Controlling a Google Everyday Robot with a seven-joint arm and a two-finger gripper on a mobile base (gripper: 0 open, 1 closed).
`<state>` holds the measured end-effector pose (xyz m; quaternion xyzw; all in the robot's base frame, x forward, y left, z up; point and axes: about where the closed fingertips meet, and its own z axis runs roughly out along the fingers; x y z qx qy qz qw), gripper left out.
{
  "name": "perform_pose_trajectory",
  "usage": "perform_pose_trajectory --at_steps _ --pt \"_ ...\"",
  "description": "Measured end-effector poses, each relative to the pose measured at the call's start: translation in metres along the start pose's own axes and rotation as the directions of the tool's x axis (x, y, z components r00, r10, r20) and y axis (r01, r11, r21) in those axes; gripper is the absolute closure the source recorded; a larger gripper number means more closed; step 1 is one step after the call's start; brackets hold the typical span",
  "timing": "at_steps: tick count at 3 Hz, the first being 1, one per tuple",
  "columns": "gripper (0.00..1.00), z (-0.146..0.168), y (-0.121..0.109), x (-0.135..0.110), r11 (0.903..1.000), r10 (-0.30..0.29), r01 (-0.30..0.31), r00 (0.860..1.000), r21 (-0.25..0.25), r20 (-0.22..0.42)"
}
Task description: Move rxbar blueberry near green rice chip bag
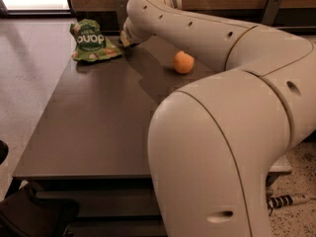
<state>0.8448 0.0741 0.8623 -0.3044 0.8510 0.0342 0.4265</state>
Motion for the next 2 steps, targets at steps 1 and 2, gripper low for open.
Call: perform_pose_trajectory --at_steps 1,2 --pt "0.00 0.0019 0.0018 0.0011 1.0000 -0.001 0.001 1.000 -0.002 -0.003" --pt "0.00 0.0019 0.0018 0.0011 1.0000 -0.001 0.001 1.000 -0.002 -0.003"
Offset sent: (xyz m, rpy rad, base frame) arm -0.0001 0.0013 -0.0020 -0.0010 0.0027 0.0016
